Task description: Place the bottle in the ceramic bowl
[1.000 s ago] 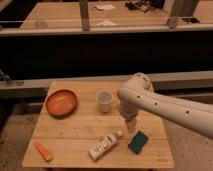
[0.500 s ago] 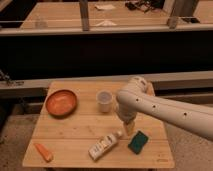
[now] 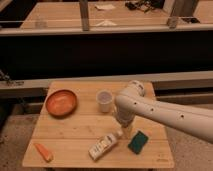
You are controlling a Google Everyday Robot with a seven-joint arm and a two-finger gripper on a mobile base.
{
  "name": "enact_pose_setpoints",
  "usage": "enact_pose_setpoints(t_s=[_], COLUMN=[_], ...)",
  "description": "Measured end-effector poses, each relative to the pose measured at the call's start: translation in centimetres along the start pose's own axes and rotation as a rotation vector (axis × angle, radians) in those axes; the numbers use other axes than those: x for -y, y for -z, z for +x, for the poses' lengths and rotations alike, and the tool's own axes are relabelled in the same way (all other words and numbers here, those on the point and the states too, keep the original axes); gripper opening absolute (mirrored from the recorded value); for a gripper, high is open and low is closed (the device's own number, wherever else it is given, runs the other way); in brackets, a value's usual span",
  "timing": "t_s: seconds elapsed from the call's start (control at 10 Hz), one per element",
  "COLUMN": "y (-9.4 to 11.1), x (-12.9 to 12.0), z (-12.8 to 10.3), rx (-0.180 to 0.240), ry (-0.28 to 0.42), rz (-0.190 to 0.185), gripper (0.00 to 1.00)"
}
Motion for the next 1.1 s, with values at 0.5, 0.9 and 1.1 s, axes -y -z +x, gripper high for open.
enact_pose_setpoints(t_s=[0.5, 0.9, 1.1], y=[-1.8, -3.1, -3.8], x=[-0.7, -1.1, -1.3], z=[-1.6, -2.5, -2.9], rx=[0.024, 0.040, 0.048], ry=[0.003, 0.002, 0.003], rz=[-0.012, -0.019, -0.025], gripper=[0.80, 0.80, 0.80])
